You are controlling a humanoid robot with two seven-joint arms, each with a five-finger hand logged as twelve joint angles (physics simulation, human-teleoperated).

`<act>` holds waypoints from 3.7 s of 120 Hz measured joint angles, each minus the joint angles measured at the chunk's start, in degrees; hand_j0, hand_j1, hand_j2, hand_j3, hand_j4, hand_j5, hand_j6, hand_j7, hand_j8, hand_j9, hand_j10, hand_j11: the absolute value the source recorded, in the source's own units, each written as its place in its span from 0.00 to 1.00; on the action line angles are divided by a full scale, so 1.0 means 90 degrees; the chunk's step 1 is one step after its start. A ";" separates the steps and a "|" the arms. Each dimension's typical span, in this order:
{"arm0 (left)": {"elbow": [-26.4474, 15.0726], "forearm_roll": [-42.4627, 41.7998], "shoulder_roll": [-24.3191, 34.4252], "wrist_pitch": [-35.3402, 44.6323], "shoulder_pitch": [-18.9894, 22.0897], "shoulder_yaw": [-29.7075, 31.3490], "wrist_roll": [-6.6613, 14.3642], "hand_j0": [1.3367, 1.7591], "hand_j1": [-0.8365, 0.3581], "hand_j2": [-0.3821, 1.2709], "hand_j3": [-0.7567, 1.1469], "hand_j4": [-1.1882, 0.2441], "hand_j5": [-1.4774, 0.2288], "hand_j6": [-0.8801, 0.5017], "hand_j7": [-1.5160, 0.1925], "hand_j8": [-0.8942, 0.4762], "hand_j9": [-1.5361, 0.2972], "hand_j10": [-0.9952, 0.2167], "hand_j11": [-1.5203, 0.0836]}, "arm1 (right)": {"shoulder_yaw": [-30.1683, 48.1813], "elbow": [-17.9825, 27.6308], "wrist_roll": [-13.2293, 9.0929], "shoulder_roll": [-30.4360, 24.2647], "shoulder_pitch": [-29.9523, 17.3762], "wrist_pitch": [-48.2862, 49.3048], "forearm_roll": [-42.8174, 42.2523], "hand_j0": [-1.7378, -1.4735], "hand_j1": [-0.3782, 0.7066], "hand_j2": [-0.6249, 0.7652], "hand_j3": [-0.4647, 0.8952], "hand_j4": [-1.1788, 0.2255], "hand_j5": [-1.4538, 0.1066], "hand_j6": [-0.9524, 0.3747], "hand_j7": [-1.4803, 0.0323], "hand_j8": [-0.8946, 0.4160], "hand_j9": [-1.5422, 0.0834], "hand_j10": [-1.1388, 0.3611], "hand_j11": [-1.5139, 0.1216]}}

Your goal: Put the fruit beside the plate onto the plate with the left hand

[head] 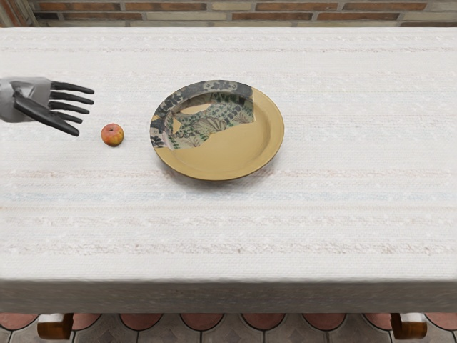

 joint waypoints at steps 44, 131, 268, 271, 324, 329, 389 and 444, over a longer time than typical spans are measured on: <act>0.0007 0.0137 0.0668 0.0000 -0.0355 -0.0038 0.0003 0.76 0.75 0.26 0.40 0.66 0.68 0.46 0.70 0.47 0.66 0.62 0.75 | -0.0021 -0.0009 -0.0001 0.0000 -0.0269 -0.0007 0.0000 0.30 0.07 0.44 0.34 0.81 0.90 0.69 0.95 0.65 0.92 0.73 0.90; -0.3620 0.0744 0.0568 0.0867 -0.6221 0.5187 0.0652 0.76 0.75 0.26 0.40 0.66 0.68 0.46 0.70 0.47 0.66 0.62 0.75 | -0.0023 -0.0010 -0.0001 0.0000 -0.0293 -0.0007 0.0000 0.30 0.07 0.44 0.34 0.81 0.90 0.69 0.95 0.65 0.92 0.73 0.90; -0.2997 -0.1379 -0.4792 0.7425 -0.5113 0.9124 0.0807 0.76 0.75 0.26 0.40 0.66 0.68 0.46 0.70 0.47 0.66 0.62 0.75 | -0.0024 -0.0010 -0.0001 0.0000 -0.0293 -0.0005 -0.0001 0.30 0.07 0.44 0.34 0.81 0.90 0.69 0.95 0.65 0.92 0.73 0.90; -0.2915 -0.1379 -0.4824 0.7426 -0.5024 0.9108 0.0807 0.76 0.75 0.26 0.40 0.66 0.68 0.46 0.70 0.47 0.66 0.62 0.75 | -0.0024 -0.0010 -0.0001 0.0000 -0.0293 -0.0005 0.0000 0.30 0.07 0.44 0.34 0.81 0.90 0.69 0.95 0.65 0.92 0.73 0.90; -0.1318 -0.1386 -0.5118 0.7394 -0.3799 0.9082 0.0807 0.76 0.75 0.26 0.40 0.66 0.68 0.46 0.70 0.47 0.66 0.62 0.75 | -0.0024 -0.0010 -0.0001 0.0000 -0.0293 -0.0006 0.0000 0.30 0.07 0.44 0.34 0.81 0.90 0.69 0.95 0.65 0.92 0.73 0.90; -0.1171 -0.1384 -0.5118 0.7383 -0.3671 0.9089 0.0807 0.76 0.75 0.26 0.40 0.66 0.68 0.46 0.70 0.47 0.66 0.62 0.75 | -0.0024 -0.0010 -0.0001 0.0000 -0.0293 -0.0007 0.0000 0.30 0.07 0.44 0.34 0.81 0.90 0.69 0.95 0.65 0.92 0.73 0.90; -0.0221 -0.1319 -0.5118 0.6598 -0.3026 0.9037 0.0789 0.76 0.75 0.26 0.40 0.66 0.68 0.46 0.70 0.47 0.66 0.62 0.75 | -0.0023 -0.0010 -0.0001 0.0000 -0.0293 -0.0006 0.0000 0.30 0.07 0.44 0.34 0.81 0.90 0.69 0.95 0.65 0.92 0.73 0.90; 0.0343 -0.1293 -0.5118 0.5749 -0.2826 0.8755 0.0788 0.76 0.71 0.27 0.40 0.63 0.65 0.43 0.67 0.45 0.64 0.59 0.72 | -0.0023 -0.0010 -0.0001 0.0000 -0.0293 -0.0006 -0.0001 0.30 0.07 0.44 0.34 0.81 0.90 0.69 0.95 0.65 0.92 0.73 0.90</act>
